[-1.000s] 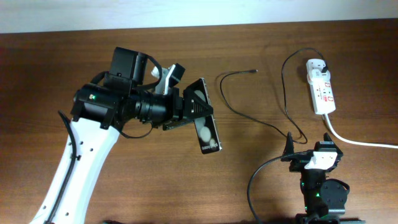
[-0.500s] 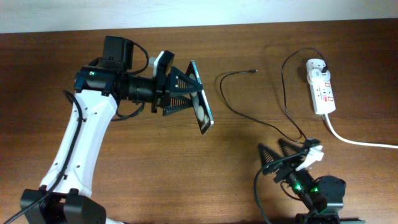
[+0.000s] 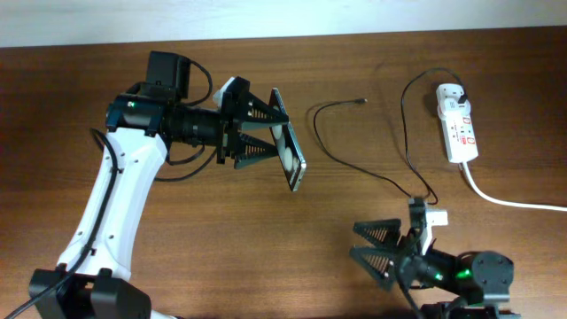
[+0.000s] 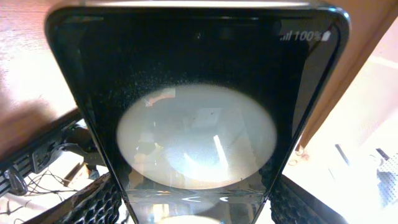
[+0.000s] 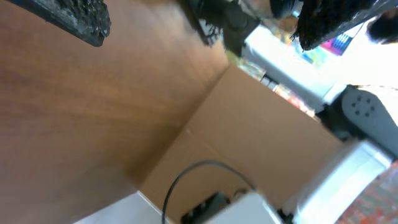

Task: Plug charger to phone and switch on socket

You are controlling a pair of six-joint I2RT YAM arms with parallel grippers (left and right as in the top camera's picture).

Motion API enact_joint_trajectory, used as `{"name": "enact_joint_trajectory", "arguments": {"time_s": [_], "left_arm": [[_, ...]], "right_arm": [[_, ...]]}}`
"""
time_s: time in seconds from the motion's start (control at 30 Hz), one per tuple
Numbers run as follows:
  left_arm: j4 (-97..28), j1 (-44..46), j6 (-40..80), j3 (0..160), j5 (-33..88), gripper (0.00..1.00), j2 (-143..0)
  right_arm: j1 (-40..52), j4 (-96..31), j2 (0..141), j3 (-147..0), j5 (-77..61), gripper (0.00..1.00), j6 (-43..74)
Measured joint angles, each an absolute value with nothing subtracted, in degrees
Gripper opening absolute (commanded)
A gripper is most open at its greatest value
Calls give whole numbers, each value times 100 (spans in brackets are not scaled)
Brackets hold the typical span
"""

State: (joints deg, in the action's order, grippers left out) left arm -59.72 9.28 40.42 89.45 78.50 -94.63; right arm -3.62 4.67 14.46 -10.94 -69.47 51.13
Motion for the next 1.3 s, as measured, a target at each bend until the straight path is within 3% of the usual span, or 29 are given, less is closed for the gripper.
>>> {"name": "enact_joint_trajectory", "arguments": {"time_s": [0.13,0.23,0.3,0.57,0.83,1.03,1.17,1.3], "left_arm": [[-5983,930,4064,8945,7898,49,-9476],[-5975,930,4080,8945,7891,49,-9485],[-5977,930,4084,8945,7891,49,-9485],[-5975,930,4084,8945,7889,49,-9485],[-5970,930,4084,8945,7891,50,-9485],[-5972,928,4080,8945,7889,49,-9485],[-5972,930,4080,8945,7889,50,-9485],[-5972,930,4080,8945,7889,50,-9485]], "right_arm": [[-366,-676,3664,-2517,-5999,99,3785],[-69,-4080,4635,-5137,-4259,99,1723],[408,-4250,4641,-5907,-3721,99,1288],[2810,-3802,4646,-6204,-2338,99,1682],[5000,-2790,5406,-6206,244,99,2128],[5496,-2008,6392,-6206,1704,99,2130],[5498,-1839,6399,-6204,1824,82,2143],[5502,-1756,6403,-6204,1973,73,2204]]}}
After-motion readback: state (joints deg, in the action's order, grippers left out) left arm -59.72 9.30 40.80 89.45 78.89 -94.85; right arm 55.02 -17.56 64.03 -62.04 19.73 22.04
